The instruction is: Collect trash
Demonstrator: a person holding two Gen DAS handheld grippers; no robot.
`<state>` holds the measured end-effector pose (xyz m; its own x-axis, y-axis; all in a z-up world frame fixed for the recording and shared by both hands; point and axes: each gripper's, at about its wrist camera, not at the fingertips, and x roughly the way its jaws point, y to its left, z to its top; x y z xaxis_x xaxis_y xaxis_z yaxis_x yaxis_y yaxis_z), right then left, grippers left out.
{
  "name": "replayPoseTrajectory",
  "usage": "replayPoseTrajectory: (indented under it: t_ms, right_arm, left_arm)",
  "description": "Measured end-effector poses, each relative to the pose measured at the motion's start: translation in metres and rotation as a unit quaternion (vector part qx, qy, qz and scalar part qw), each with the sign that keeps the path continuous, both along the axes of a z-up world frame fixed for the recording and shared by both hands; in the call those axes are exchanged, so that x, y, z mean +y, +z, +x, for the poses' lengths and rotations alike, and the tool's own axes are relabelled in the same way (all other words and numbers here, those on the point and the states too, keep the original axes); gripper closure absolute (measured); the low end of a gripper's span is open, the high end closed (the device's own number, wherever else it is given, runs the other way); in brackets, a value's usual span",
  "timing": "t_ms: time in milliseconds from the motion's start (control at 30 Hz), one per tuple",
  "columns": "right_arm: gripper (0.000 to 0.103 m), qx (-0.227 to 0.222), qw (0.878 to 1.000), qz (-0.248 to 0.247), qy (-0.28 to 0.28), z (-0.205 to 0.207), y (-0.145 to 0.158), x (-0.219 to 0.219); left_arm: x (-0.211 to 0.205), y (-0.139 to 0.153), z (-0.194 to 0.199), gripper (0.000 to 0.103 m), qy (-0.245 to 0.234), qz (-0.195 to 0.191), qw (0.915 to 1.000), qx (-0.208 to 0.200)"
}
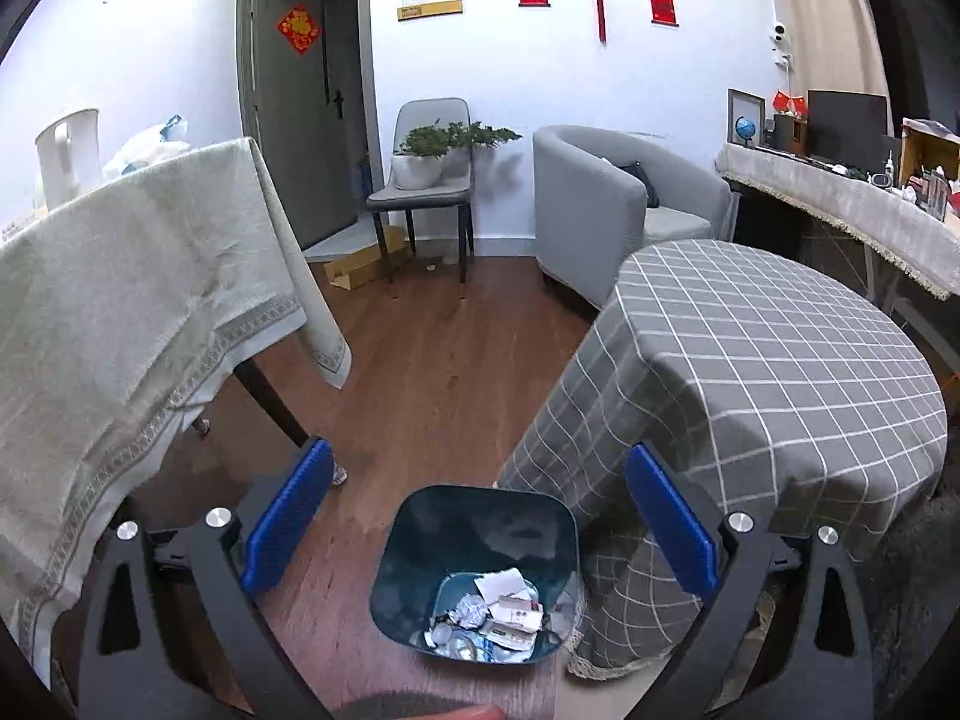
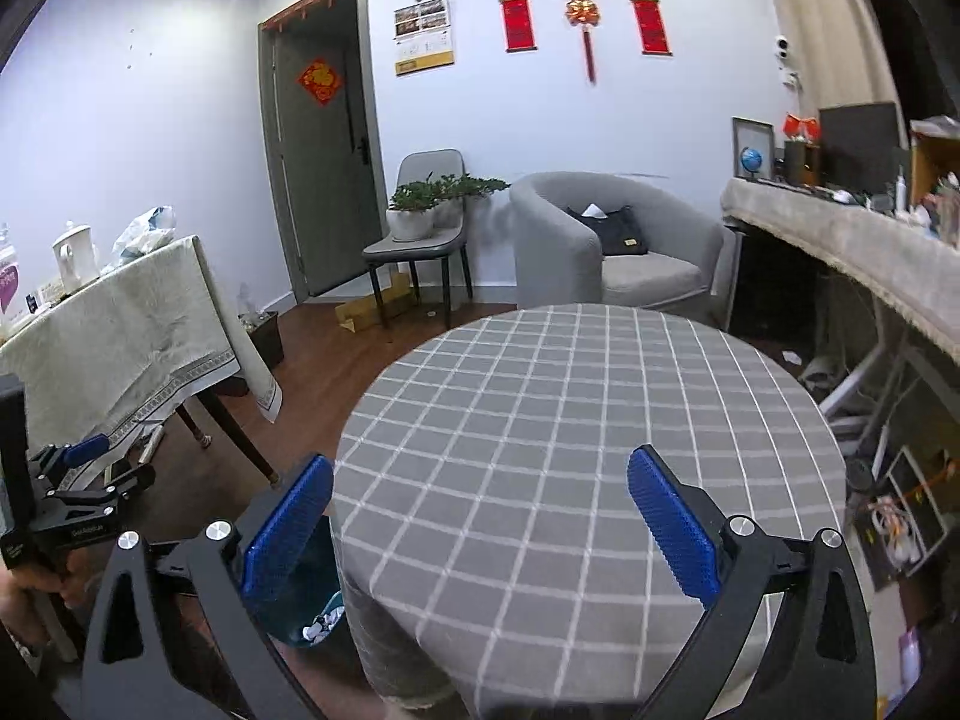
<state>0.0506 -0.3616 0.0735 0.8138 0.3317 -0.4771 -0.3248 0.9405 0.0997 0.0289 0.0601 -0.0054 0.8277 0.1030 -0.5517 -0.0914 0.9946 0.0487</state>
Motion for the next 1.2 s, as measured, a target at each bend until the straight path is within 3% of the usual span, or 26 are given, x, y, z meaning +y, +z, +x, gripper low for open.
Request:
replayPoseTrajectory:
  t_ms: [167, 400, 767, 1200]
  right_arm:
    - [0.003, 0.01, 1.0, 0.002, -0.012, -0.008, -0.015, -0.012]
    - [0.003, 0.022, 0.999, 0.024, 0.0, -0.008, -0.02, -0.016]
    - [0.003, 0.014, 0.999, 0.002, 0.039, -0.013, -0.02, 0.007]
    - [0.003, 0.016, 0.999, 0.004, 0.038, -0.016, -0.021, 0.007]
  left_arm:
    - [-0.018, -0.005, -0.013, 0.004, -0.007, 0.023, 0.9997, -0.005]
    - [-0.007, -0.014, -0.017, 0.004, 0.002, -0.014, 0.9998, 0.016]
    - [-0.009, -0.018, -0.014, 0.004, 0.004, -0.022, 0.9995, 0.023]
    - [-0.01, -0.019, -0.015, 0.003, 0.003, -0.014, 0.9997, 0.022]
